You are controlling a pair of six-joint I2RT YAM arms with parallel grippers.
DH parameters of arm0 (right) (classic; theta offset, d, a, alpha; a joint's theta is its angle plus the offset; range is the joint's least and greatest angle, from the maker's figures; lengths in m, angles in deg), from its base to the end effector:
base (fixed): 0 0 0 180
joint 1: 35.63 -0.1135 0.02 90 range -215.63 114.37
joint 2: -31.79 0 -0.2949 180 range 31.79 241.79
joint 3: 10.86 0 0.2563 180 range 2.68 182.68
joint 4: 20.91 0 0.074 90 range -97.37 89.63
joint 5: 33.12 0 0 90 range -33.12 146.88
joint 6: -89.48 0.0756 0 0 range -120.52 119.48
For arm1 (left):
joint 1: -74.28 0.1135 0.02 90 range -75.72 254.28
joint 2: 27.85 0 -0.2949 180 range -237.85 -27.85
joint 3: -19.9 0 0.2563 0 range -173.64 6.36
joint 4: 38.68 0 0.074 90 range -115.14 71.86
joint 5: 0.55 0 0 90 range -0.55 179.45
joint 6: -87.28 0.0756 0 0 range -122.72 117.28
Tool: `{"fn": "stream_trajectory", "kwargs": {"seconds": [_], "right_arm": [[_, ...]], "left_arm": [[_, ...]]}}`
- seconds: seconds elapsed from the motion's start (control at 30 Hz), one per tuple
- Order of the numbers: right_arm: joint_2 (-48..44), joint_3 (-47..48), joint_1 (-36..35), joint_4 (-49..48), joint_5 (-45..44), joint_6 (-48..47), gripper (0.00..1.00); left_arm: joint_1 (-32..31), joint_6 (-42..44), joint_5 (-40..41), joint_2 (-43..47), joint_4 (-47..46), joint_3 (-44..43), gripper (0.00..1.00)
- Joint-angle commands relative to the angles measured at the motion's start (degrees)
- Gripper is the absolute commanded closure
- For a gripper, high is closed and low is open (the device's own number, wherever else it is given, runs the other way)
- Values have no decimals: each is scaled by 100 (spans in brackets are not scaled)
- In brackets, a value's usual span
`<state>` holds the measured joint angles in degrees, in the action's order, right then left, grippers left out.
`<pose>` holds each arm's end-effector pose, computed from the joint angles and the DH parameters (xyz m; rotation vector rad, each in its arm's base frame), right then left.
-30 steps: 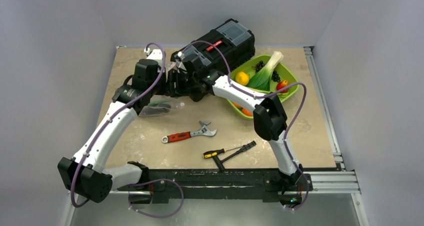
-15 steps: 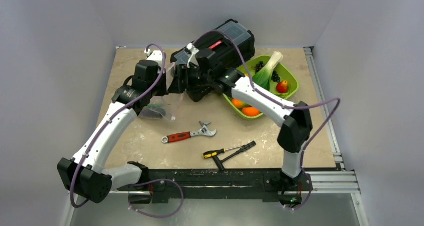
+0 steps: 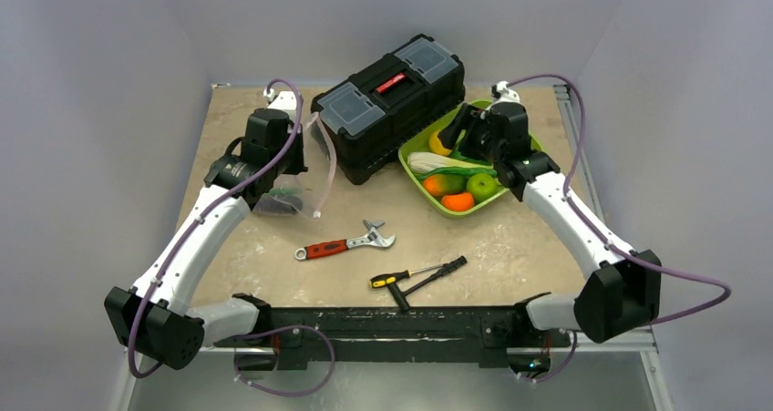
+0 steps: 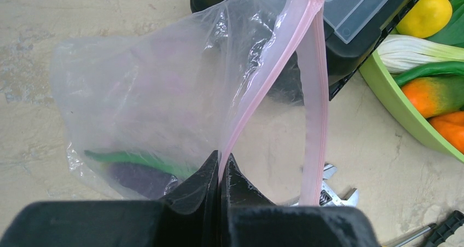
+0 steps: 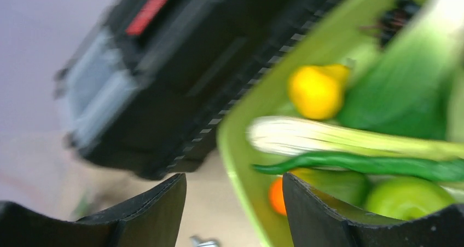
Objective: Place the food in the zip-top bag and seal the zipper
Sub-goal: Pick up the fake vegetable from the bin.
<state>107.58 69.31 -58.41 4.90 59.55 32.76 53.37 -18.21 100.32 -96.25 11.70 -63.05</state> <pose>0.3143 0.1358 0.3643 0.1520 2.0026 0.6847 0.2664 -0.0865 0.3653 -0.0029 2.1873 -0.1515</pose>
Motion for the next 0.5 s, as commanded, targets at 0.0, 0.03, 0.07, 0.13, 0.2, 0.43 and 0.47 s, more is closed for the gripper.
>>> {"fn": "stream_trajectory", "kwargs": {"seconds": [0.0, 0.03, 0.07, 0.13, 0.2, 0.43, 0.47], "right_arm": [[292, -459, 533, -204, -487, 395, 35], [462, -500, 633, -219, -416, 568, 34], [652, -513, 700, -255, -369, 784, 34], [1066, -408, 777, -228, -371, 1148, 35], [1499, -142, 794, 24, -483, 1620, 36], [2347, 157, 793, 389, -1037, 3324, 41], [2334, 124, 795, 470, -1234, 3496, 41]], "left_arm": [[8, -42, 46, 5, -239, -18, 100], [8, -40, 46, 0, -239, -20, 100], [8, -39, 46, -6, -242, -20, 100], [8, -39, 39, -26, -234, -27, 100], [8, -40, 38, -47, -230, -29, 100], [8, -33, 99, -25, -195, -38, 100], [15, -33, 97, -16, -195, -38, 100]]}}
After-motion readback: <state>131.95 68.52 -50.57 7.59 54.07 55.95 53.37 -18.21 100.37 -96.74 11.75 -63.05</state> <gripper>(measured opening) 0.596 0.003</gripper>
